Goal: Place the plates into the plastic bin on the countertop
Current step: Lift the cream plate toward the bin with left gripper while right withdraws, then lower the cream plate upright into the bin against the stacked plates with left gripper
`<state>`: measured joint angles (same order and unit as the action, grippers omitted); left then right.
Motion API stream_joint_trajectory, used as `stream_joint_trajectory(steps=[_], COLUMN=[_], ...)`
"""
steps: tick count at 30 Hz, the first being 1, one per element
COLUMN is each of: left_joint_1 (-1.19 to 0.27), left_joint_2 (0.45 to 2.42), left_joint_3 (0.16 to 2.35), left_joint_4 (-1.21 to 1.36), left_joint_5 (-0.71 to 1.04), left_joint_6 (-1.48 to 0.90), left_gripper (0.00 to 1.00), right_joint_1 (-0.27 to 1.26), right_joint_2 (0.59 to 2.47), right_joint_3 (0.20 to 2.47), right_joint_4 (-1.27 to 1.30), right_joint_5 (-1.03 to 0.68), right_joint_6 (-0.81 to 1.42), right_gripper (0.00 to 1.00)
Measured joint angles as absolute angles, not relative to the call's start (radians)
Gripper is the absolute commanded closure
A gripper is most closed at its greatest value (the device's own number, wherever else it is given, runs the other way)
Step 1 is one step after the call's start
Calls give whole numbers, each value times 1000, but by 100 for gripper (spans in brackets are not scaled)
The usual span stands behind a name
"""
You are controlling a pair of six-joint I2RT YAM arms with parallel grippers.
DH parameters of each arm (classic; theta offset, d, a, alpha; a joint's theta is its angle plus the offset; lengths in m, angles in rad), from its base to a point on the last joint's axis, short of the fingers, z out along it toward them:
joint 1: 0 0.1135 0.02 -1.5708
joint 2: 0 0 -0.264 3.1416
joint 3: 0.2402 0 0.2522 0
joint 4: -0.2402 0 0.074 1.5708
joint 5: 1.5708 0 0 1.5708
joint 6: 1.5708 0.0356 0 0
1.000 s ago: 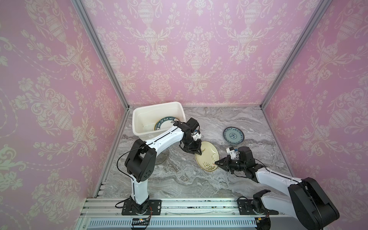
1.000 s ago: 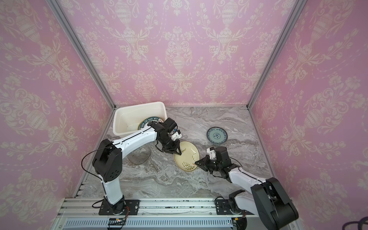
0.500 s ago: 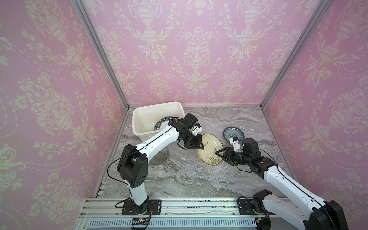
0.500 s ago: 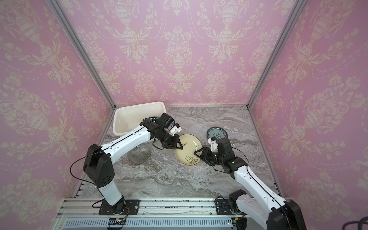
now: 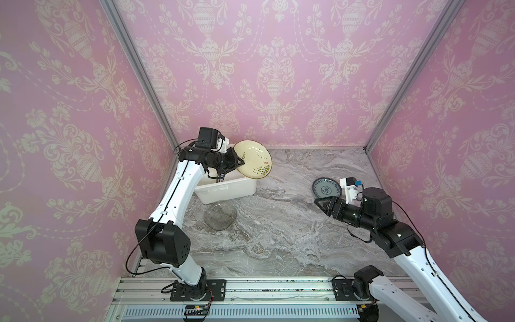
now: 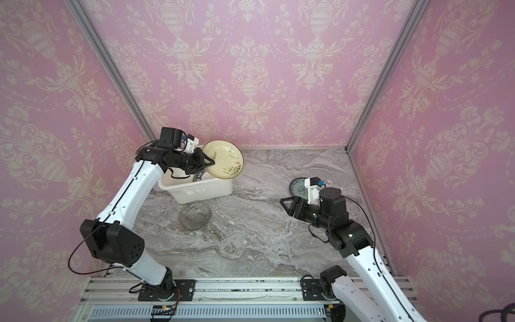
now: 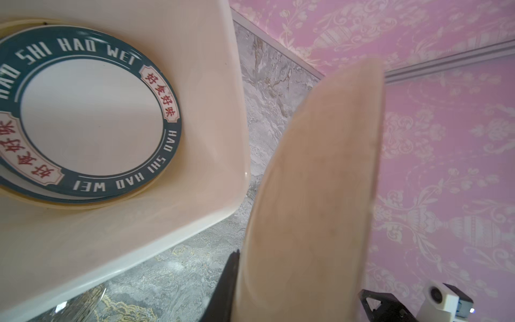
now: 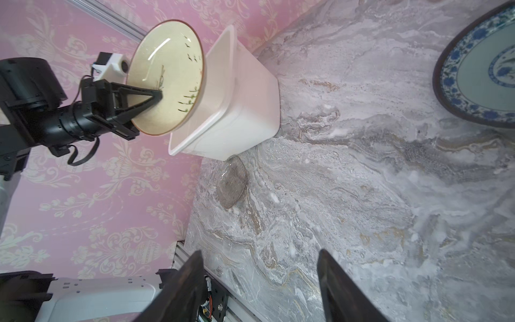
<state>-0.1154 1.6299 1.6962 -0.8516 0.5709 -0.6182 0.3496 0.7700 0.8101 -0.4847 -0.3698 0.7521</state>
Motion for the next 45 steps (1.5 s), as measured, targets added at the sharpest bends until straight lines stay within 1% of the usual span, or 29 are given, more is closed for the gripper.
stream_joint_trajectory(steps=[6,11,18,32,42,45], left_joint_1=[10,73,76,76,62,48], left_joint_2=[1638,1674,1737,1856,1883,1900], left_joint_3=[1634,1547,1483,1450,1433,1433], left_joint_4=[-769,-695,-620,-513,-460,-447], left_joint_5=[586,598,601,620,622,622], left_joint_6=[-676,-740,-781,-806,-834,-841], left_gripper=[100,100,100,100,100,97], right_joint_1=[350,350,350,350,350,350], right_joint_2=[788,789,827,891,901,901], right_joint_3=[758,757,757,765,769,769], right_joint_4=[-484,-485,-484,-484,-477,-476], right_joint_5=[-376,-377,-377,-378,-378,-378], right_joint_6=[766,767,767,767,767,767], right_gripper=[36,36,37,38,38,38])
